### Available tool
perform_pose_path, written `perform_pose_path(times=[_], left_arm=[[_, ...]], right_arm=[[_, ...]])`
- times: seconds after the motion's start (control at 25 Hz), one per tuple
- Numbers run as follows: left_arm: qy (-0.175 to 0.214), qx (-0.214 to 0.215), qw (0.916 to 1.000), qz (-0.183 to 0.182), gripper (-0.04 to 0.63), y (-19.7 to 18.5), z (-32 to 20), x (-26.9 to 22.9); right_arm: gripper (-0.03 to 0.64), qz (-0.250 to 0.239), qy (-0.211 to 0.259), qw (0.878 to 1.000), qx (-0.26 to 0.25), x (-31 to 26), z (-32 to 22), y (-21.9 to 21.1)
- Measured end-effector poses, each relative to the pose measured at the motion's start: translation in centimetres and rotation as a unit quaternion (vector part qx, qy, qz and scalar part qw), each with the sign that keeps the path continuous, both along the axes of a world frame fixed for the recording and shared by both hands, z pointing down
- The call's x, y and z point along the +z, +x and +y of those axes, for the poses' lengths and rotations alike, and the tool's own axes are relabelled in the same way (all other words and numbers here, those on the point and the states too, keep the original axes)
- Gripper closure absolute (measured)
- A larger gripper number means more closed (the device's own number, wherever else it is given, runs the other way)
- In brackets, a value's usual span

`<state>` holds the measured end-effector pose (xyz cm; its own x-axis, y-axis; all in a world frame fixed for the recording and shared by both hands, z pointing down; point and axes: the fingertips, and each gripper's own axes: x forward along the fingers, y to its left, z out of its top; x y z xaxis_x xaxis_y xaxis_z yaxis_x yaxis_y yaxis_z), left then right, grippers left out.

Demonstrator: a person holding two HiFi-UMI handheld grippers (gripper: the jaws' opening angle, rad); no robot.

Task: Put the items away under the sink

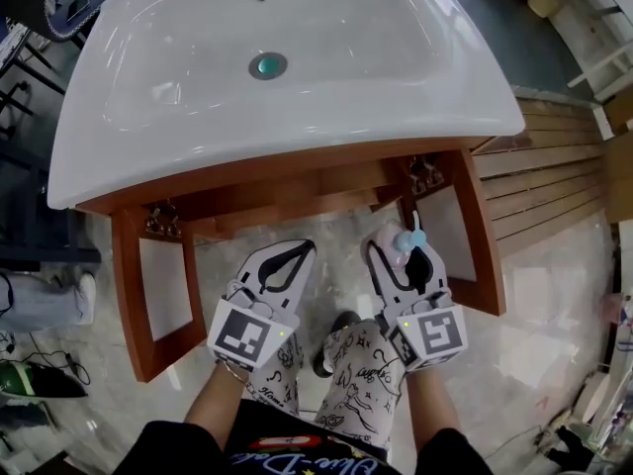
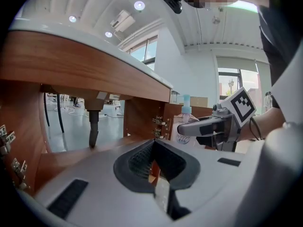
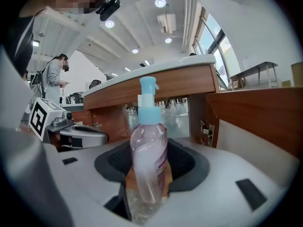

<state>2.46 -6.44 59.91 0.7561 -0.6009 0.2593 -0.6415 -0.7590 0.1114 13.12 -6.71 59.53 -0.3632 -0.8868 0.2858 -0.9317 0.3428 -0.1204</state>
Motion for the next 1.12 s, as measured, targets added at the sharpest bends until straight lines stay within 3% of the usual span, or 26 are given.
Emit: perform_pose_path(times=[0.16,0.52,0.84,1.04,1.12], left_arm=[[0.012,0.007,0.9998,0.012,0.588,0.6,-0.5,2.0],[0.067,0.029,0.9973,0.005,0.588,2.2,-2.3,8.1],[0.099,0.030,0.9942,0.029,0.588,1.7,-2.8,9.9],[0.126,0.035,0.9912,0.018,0.588,1.2,-2.5,9.1],[0.134,0.035,0.9901,0.022,0.588,0.9,-2.1,9.0]], right_arm=[[0.402,-0.013,0.028,1.000,-0.007,1.4,-1.0,0.1],[0.402,0.020,0.082,0.996,-0.029,5.8,-2.6,1.1],[0.402,0.020,0.097,0.994,-0.037,6.9,-2.3,0.9],[0.402,-0.057,0.096,0.993,-0.036,5.9,-2.1,0.8],[0.402,-0.043,0.101,0.993,-0.038,5.5,-2.1,0.5]])
